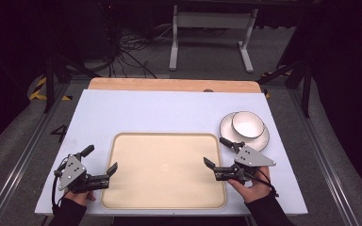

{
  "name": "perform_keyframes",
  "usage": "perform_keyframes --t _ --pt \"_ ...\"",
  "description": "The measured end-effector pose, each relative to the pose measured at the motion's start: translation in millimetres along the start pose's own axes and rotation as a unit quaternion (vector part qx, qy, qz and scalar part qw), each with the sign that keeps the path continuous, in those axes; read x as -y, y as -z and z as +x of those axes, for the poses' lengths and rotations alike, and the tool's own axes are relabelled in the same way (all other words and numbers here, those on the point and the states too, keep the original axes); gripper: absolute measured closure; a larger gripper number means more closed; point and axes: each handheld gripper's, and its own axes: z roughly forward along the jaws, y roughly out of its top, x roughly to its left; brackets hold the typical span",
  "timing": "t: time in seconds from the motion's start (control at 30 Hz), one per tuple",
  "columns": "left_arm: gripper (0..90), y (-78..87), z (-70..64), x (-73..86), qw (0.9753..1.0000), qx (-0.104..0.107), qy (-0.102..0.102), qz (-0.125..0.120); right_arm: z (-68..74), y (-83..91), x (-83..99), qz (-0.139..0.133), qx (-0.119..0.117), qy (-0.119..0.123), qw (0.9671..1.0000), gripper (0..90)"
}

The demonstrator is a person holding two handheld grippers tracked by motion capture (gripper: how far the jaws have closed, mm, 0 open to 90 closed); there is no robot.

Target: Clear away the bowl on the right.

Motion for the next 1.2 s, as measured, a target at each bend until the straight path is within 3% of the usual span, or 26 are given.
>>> perform_keyframes --t 0.4,0.8,1.2 --pt "0.1 0.4 0.3 0.0 1.0000 0.001 -0.001 0.000 0.3 -5.4 -11.4 -0.011 -0.003 -0.002 0.9999 13.5" --pt "0.1 0.3 0.0 -0.1 1.0000 0.000 -0.001 0.001 -14.3 8.5 -16.5 -0.001 0.070 -0.009 0.9975 13.5" --pt "0.1 0.1 0.0 0.0 1.0000 0.000 0.000 0.000 -34.9 25.4 -15.8 0.003 0.118 -0.012 0.9929 13.5"
